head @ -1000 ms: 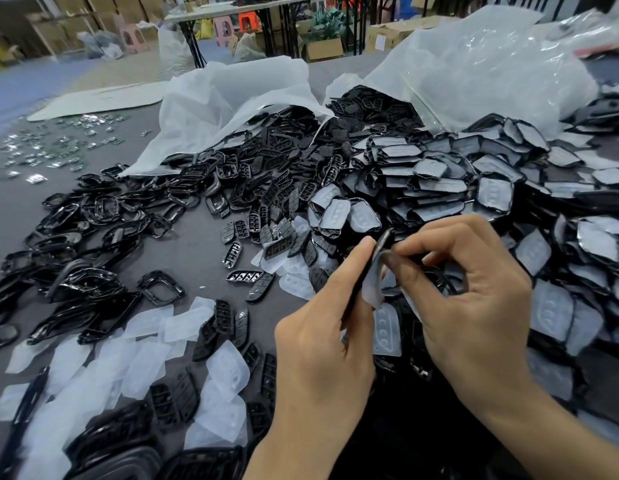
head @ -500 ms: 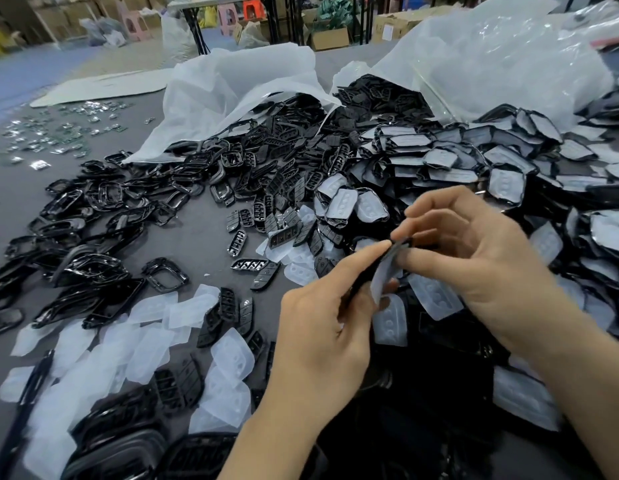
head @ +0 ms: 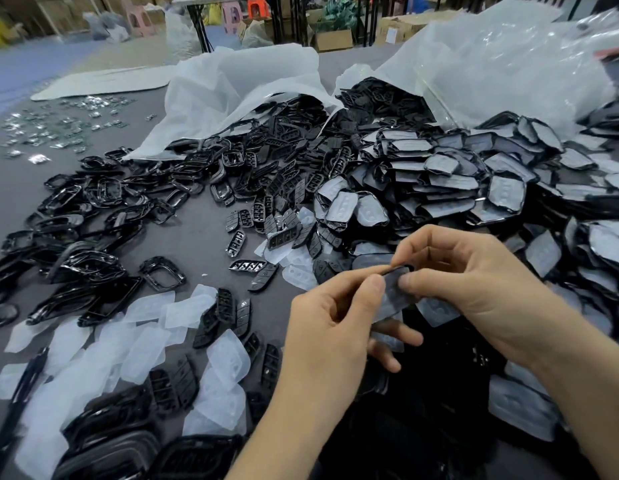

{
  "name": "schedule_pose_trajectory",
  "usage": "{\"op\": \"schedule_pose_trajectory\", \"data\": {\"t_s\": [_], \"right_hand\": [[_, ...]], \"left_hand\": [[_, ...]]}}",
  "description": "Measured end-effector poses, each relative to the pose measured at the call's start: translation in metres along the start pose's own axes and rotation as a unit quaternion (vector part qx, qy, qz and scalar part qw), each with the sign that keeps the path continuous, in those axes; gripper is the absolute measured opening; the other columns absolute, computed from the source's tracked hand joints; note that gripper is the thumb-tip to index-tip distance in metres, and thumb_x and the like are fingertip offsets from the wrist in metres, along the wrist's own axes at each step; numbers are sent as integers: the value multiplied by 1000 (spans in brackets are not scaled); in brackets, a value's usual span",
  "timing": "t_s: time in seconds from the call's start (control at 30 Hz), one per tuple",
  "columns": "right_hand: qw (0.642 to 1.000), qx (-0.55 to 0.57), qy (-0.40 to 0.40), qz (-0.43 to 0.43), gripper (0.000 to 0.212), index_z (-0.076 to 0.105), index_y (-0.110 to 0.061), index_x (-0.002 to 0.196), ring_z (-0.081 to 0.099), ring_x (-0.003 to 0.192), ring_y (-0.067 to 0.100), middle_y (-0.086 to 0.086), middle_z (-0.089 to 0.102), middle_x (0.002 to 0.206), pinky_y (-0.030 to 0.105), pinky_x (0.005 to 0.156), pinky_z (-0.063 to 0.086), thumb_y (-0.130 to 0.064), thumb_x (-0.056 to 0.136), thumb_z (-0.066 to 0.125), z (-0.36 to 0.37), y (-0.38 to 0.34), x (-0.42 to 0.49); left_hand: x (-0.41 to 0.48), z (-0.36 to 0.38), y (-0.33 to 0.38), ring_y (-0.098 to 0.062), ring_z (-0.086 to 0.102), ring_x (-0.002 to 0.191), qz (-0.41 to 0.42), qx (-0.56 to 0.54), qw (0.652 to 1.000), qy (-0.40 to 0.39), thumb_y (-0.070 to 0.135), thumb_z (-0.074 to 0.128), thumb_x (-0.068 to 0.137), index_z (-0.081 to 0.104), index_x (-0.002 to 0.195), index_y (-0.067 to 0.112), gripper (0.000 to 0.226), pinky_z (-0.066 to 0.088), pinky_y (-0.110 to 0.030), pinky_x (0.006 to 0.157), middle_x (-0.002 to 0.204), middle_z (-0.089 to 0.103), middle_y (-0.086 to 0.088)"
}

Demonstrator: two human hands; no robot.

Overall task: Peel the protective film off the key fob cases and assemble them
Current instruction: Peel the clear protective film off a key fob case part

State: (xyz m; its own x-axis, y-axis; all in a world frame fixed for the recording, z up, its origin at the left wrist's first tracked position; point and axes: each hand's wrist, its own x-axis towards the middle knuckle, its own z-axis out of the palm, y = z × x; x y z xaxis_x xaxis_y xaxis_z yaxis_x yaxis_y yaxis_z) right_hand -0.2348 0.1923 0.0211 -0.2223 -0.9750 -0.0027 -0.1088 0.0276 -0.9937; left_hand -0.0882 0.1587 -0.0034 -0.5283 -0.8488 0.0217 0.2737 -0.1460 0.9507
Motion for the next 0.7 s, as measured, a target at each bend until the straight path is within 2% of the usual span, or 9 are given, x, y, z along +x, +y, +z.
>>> {"op": "schedule_pose_trajectory", "data": {"t_s": [0.13,0.27,0.37,0.53,0.7], "right_hand": [[1000,7,-20,4,25,71,-18,70,57,64,13,5,62,70,14,60,47,7,70,69,-1,0,0],[996,77,-35,21,17,74,-18,73,61,64,10,1,65,67,15,59,50,-16,56,73,-2,1,0],[996,84,-27,20,20,75,-18,73,61,64,9,1,66,68,15,58,49,-23,53,74,-1,4,1],[995,103,-11,-8,15,73,-14,72,63,66,11,4,67,69,15,60,50,-22,59,73,2,8,2],[996,60,21,-62,10,70,-15,72,62,64,5,-2,67,66,12,60,47,-22,65,69,4,8,3]], "left_hand": [[0,-2,1,-19,67,50,0,23,1000,11,7,49,96,69,95,11,21,43,-18,37,72,72,-10],[0,-3,1,-18,67,51,15,40,999,1,4,47,97,69,96,14,24,44,-18,38,69,72,-8],[0,-3,1,-18,67,50,23,44,999,6,3,47,97,69,96,13,24,45,-18,39,67,71,-8],[0,-3,0,-16,67,49,46,50,998,11,3,46,97,69,95,15,26,46,-18,40,65,71,-6],[1,-1,2,-20,72,59,36,19,999,-3,6,46,96,67,100,14,23,52,-18,47,77,75,-4]]}}
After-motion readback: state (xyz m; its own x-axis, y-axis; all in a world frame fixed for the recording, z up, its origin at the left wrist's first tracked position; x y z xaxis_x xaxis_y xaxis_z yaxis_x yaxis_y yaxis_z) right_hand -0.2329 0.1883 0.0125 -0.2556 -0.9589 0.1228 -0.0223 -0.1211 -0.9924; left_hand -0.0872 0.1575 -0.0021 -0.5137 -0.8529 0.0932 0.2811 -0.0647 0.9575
